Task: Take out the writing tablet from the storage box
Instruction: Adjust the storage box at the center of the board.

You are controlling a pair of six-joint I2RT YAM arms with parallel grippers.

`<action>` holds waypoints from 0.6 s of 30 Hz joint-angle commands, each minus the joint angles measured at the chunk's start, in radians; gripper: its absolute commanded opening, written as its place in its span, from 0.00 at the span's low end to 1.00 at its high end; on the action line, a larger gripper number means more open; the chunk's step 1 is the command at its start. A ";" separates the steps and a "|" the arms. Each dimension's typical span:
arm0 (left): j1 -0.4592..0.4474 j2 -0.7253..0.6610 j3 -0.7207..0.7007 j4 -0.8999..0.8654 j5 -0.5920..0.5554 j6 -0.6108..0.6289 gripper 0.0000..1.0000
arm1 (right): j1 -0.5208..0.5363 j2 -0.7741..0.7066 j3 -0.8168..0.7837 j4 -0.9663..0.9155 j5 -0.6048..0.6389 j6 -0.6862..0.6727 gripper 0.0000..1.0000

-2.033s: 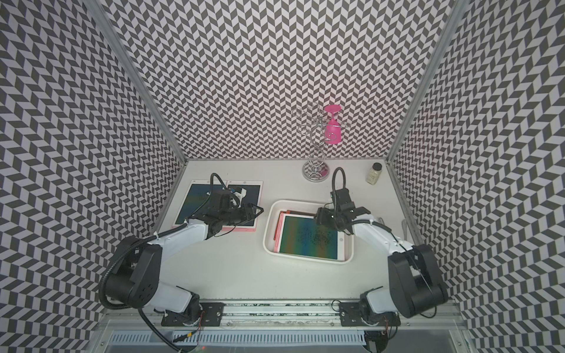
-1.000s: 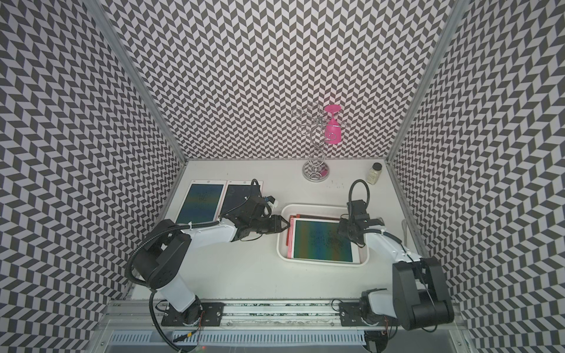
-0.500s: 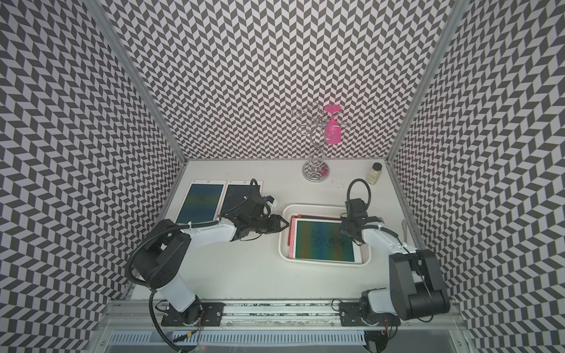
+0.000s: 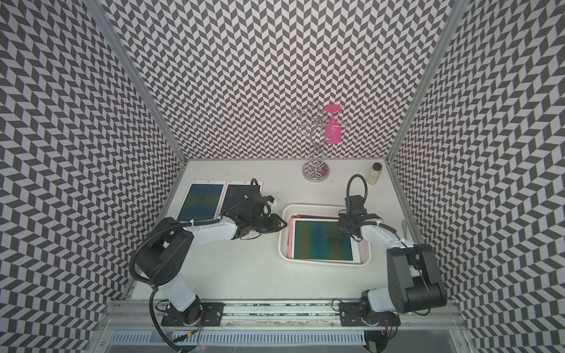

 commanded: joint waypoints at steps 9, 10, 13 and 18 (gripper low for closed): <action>0.005 0.032 0.033 -0.039 -0.023 0.010 0.18 | -0.004 0.077 0.009 0.116 0.025 -0.038 0.73; 0.005 0.034 0.036 -0.038 -0.023 0.010 0.17 | -0.004 0.078 0.004 0.134 0.022 -0.042 0.73; 0.004 0.041 0.038 -0.041 -0.025 0.012 0.15 | -0.005 0.079 0.012 0.155 0.028 -0.048 0.72; 0.002 0.051 0.046 -0.043 -0.023 0.016 0.10 | -0.004 0.047 -0.006 0.192 -0.053 -0.072 0.73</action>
